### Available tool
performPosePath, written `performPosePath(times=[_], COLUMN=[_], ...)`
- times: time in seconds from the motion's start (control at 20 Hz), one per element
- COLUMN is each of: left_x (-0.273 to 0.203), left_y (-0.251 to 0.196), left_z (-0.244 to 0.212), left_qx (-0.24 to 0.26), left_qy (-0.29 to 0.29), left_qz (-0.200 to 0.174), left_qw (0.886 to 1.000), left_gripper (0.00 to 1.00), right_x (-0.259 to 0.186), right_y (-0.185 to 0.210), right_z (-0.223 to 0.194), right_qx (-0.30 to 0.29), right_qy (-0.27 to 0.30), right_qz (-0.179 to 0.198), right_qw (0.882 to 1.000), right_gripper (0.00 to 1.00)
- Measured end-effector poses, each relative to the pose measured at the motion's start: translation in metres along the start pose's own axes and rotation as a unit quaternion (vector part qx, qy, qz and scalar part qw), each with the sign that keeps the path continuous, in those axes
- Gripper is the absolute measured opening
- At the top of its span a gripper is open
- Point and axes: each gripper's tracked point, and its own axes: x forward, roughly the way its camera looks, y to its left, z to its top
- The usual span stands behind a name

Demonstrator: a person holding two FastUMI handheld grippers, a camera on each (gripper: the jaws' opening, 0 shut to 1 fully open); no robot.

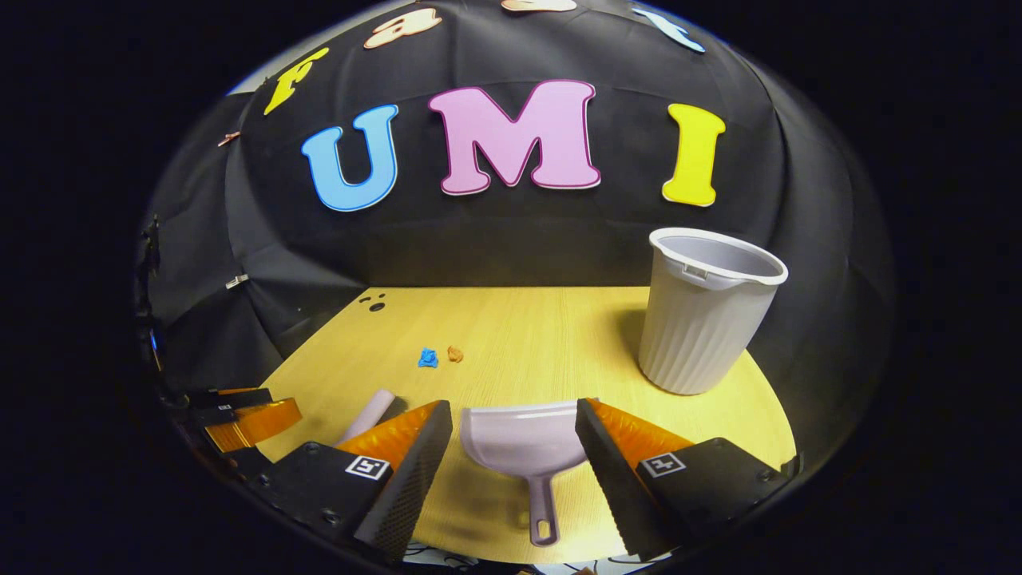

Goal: Pick up the small broom and dustpan from the desktop, sweep the trash into the dustpan with the broom, and then empty the trash into the garbage bin.

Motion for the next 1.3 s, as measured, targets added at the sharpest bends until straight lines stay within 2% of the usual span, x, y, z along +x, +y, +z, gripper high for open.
performPosePath(times=[0.2,0.45,0.75,1.0,1.1,1.15,1.2,1.25,1.3], left_x=[0.024,0.055,0.089,0.104,0.107,0.110,0.108,0.109,0.113], left_y=[0.008,0.023,0.040,0.045,0.040,0.039,0.039,0.040,0.041], left_z=[-0.033,-0.075,-0.108,-0.126,-0.132,-0.133,-0.136,-0.135,-0.136], left_qx=[0.014,0.045,0.063,0.094,0.099,0.102,0.103,0.108,0.109], left_qy=[0.053,0.130,0.217,0.268,0.276,0.279,0.283,0.280,0.278], left_qz=[-0.003,0.009,0.024,0.031,0.025,0.024,0.027,0.032,0.031], left_qw=[0.998,0.990,0.974,0.958,0.956,0.955,0.953,0.953,0.954], left_gripper=[0.96,0.96,0.95,0.92,0.87,0.81,0.67,0.58,0.58], right_x=[0.011,0.028,0.044,0.062,0.066,0.069,0.071,0.072,0.074], right_y=[-0.003,-0.010,-0.016,-0.016,-0.016,-0.016,-0.018,-0.019,-0.020], right_z=[-0.020,-0.056,-0.113,-0.147,-0.160,-0.166,-0.169,-0.174,-0.176], right_qx=[0.016,0.023,0.061,0.045,0.054,0.057,0.056,0.050,0.044], right_qy=[0.040,0.096,0.185,0.243,0.271,0.281,0.290,0.297,0.302], right_qz=[0.007,0.006,-0.008,-0.016,-0.019,-0.021,-0.023,-0.023,-0.023], right_qw=[0.999,0.995,0.981,0.969,0.961,0.958,0.955,0.953,0.952], right_gripper=[0.98,0.99,0.99,0.99,0.99,1.00,1.00,0.99,0.99])
